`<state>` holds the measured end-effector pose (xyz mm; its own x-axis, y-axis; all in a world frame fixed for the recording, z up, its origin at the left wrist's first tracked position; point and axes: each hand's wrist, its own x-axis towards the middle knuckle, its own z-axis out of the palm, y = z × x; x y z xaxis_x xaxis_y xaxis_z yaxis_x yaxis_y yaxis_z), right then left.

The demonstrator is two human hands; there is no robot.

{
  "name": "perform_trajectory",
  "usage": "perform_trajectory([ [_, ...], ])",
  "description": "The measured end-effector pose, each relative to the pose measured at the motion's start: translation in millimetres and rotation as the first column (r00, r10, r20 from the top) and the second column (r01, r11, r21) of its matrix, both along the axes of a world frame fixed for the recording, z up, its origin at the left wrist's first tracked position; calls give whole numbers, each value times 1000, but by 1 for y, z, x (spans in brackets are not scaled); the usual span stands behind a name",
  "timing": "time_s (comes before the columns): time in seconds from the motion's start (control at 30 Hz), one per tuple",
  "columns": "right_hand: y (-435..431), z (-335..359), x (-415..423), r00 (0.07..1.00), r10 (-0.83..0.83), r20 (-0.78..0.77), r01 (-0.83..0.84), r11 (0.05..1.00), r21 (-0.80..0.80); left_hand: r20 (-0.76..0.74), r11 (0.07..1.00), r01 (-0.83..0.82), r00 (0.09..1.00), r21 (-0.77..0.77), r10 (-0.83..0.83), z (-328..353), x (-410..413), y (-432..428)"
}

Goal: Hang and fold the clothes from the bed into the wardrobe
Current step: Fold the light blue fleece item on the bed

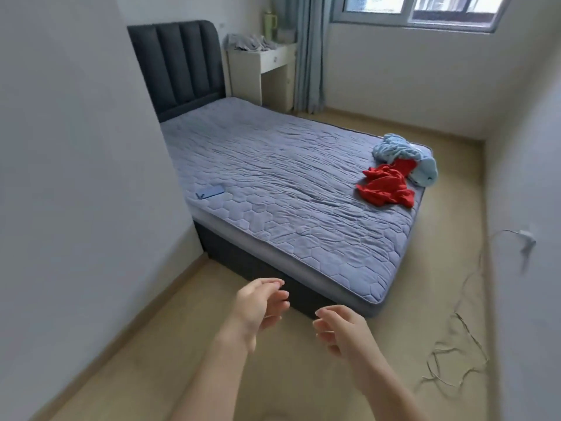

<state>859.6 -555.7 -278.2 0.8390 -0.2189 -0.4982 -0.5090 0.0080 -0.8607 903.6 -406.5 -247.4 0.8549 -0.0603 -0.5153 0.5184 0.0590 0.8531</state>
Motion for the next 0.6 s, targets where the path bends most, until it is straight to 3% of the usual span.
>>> perform_trajectory([
  [0.27,-94,2,76,933,-356,-51,357,933,30,-105,932,361,929,34,-356,-14,119,-122],
  [0.47,-171,-7,105,871,-481,-102,487,873,41,-183,876,481,865,38,-467,-32,165,-216],
  [0.6,-240,-15,141,859,-501,-108,509,858,64,-151,859,510,852,33,-500,-44,199,-285],
])
